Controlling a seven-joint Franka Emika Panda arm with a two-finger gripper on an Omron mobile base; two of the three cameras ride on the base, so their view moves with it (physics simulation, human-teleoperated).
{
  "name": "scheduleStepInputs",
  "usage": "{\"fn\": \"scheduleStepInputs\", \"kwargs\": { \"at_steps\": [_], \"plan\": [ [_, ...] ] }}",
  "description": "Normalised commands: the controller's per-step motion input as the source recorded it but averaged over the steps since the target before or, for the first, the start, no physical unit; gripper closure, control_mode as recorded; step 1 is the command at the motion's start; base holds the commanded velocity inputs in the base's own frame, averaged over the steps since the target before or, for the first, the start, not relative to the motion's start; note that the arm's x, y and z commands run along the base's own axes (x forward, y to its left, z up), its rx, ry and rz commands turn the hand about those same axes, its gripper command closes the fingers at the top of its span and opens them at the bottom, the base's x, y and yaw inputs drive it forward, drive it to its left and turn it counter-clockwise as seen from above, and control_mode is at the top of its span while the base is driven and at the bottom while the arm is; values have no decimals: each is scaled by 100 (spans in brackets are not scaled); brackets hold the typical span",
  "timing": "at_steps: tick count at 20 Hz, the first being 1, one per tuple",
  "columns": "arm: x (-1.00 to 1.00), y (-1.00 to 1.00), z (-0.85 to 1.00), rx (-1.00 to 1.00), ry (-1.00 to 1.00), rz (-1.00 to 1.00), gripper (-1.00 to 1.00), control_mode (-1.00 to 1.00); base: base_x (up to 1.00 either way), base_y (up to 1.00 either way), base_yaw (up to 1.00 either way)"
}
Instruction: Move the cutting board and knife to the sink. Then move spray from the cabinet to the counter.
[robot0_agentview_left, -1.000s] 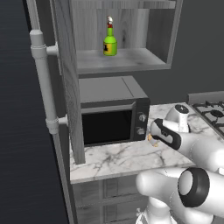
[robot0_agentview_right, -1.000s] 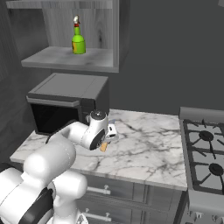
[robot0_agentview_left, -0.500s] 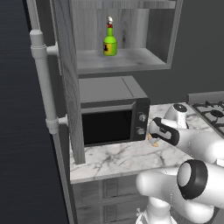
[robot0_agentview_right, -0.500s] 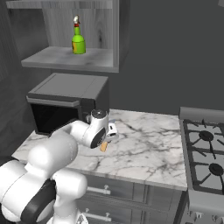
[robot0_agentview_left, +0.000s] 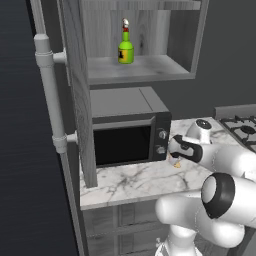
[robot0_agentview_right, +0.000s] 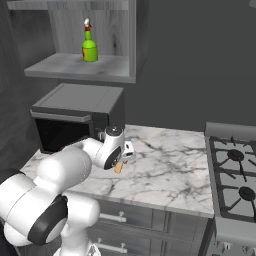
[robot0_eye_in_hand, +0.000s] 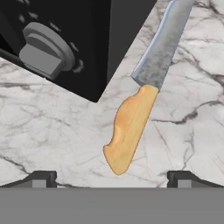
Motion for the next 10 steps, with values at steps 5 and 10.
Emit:
{"fn": "scheduleStepInputs", "kwargs": {
  "at_steps": [5,10],
  "plan": [
    [4,10,-12,0,0,0,-100,-100,0,0,0],
    [9,0,-7,0,1,0,-100,-100,0,0,0]
  ]
}}
